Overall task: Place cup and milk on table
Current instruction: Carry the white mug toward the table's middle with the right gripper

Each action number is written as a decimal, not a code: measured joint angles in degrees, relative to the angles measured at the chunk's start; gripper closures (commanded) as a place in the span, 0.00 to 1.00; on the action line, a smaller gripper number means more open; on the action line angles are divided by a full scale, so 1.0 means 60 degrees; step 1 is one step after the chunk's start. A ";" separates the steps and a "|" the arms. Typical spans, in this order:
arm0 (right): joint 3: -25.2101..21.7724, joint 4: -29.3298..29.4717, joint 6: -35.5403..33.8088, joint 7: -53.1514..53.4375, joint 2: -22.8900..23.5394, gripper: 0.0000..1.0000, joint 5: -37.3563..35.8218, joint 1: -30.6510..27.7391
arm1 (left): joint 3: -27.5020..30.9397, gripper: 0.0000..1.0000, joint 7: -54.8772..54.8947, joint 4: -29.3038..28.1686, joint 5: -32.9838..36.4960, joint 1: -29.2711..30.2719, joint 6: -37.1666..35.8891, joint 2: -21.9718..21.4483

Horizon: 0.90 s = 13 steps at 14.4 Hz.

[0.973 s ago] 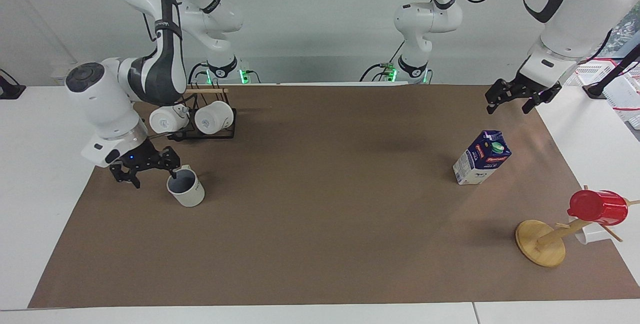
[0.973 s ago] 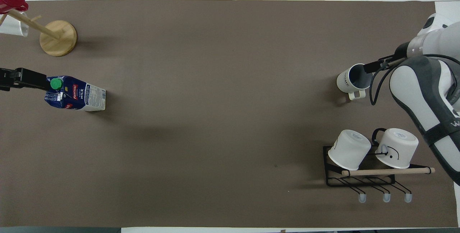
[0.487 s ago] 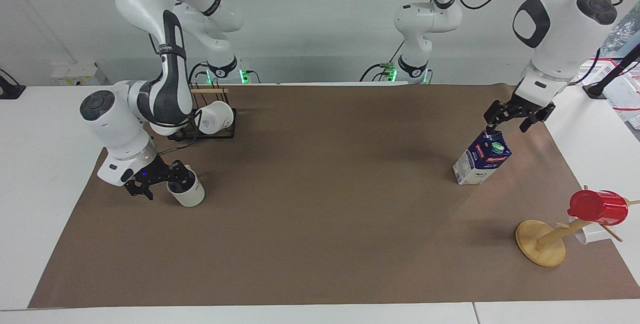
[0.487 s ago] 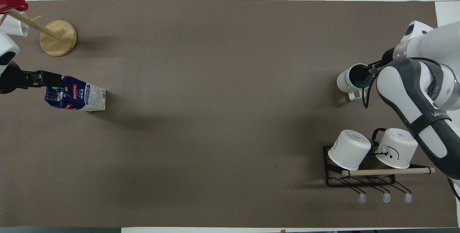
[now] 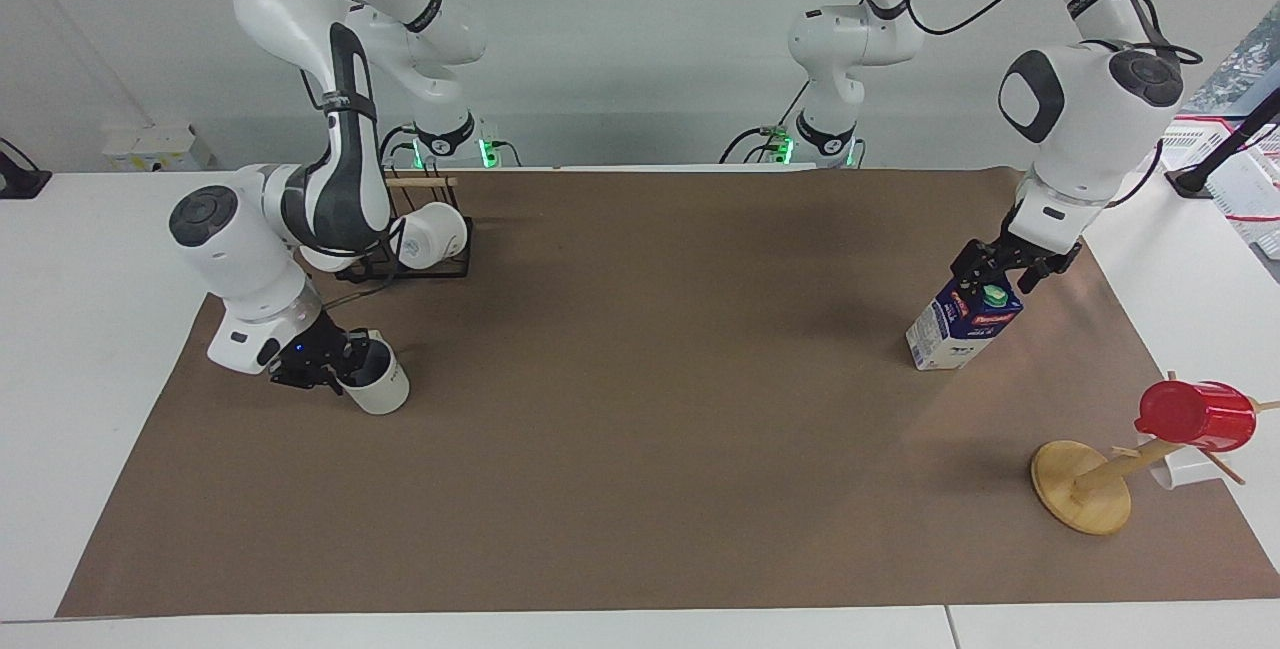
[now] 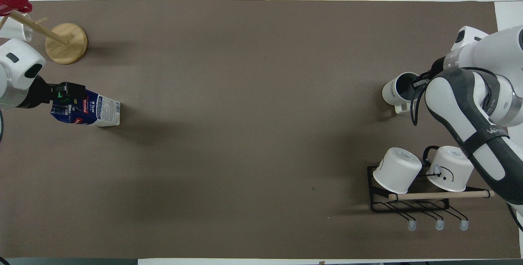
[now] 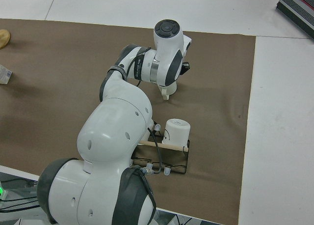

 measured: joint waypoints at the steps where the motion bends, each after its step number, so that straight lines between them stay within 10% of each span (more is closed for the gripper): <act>1: 0.0000 0.0027 -0.0002 0.0000 -0.0005 1.00 0.0001 0.0004 | -0.0001 0.00 -0.0082 -0.0057 0.0000 0.0000 0.0088 0.0026; 8: 0.0132 0.1229 -0.0895 0.2442 -0.0110 1.00 -0.0351 0.1651 | -0.0012 0.06 -0.0517 -0.0103 0.0000 -0.0001 0.0204 0.0027; 11: 0.0167 0.1206 -0.0547 0.5045 -0.0003 1.00 -0.1197 0.3354 | -0.0012 1.00 -0.0576 -0.0102 0.0000 -0.0001 0.0221 0.0026; 13: 0.0172 0.1196 -0.0198 0.6375 0.0259 1.00 -0.1295 0.4188 | -0.0004 1.00 -0.0619 -0.0093 0.0000 0.0006 0.0263 0.0020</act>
